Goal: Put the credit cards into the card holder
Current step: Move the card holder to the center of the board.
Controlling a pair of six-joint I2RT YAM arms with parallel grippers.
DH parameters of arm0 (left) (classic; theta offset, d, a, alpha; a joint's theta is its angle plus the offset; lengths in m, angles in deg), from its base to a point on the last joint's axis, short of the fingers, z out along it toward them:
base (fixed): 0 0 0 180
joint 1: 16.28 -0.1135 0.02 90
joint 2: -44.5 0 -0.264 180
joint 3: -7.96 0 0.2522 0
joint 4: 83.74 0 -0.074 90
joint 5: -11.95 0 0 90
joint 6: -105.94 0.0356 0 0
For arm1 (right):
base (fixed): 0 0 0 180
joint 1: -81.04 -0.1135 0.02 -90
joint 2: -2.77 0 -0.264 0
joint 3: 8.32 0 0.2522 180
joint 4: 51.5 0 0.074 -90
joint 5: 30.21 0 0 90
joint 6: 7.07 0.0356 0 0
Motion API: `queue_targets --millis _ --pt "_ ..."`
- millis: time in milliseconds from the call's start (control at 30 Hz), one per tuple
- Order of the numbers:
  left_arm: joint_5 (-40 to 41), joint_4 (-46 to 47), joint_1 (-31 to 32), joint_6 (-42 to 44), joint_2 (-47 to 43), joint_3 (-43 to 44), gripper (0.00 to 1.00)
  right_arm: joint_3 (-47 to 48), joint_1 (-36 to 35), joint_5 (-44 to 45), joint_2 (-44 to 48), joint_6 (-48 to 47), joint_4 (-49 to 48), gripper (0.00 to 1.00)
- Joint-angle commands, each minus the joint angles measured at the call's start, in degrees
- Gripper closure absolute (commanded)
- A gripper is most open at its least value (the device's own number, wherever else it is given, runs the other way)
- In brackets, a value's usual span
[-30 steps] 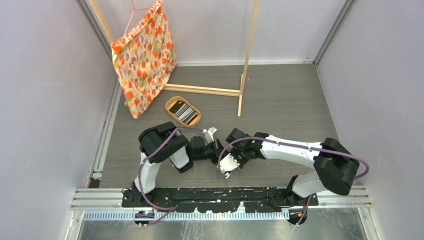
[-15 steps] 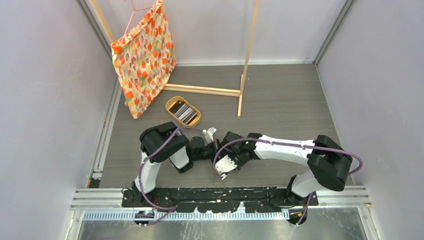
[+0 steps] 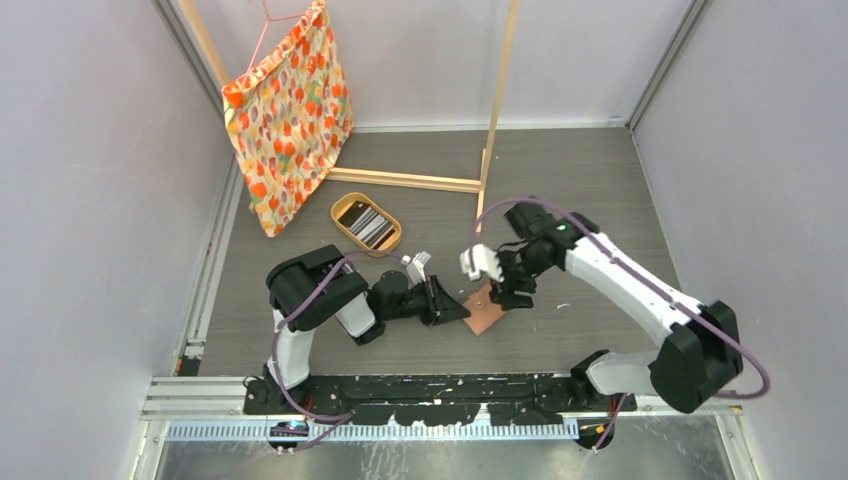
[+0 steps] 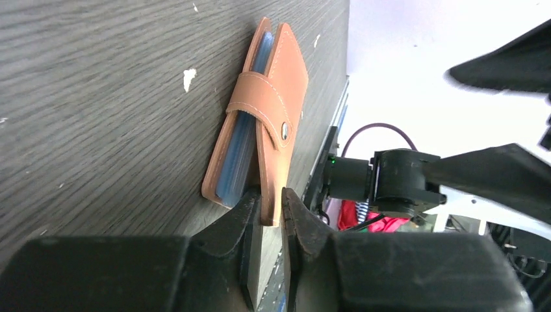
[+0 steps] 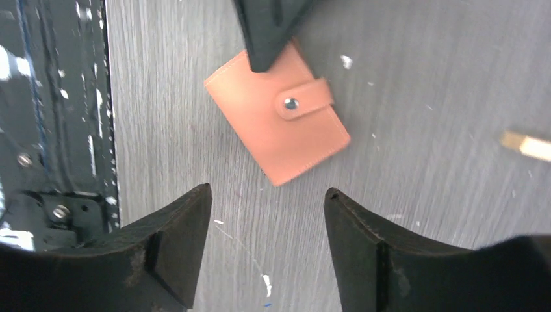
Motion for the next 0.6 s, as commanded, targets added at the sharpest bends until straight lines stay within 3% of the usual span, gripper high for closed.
queue_targets --millis 0,133,333,567 --pt "2.55 -6.24 -0.39 6.33 -4.85 -0.93 0.81 3.22 8.04 -14.13 6.66 8.70 4.06 0.28" --pt "2.84 -13.58 -0.39 10.27 -9.87 -0.44 0.83 4.66 12.73 -16.72 7.89 14.18 3.56 0.27" --pt "4.48 -23.19 -0.39 13.39 -16.75 -1.53 0.99 4.16 14.20 -14.92 8.54 17.33 1.02 0.27" --pt "6.43 -26.93 -2.17 13.59 -24.93 -6.10 1.00 3.50 15.01 -13.55 8.97 19.24 -0.93 0.28"
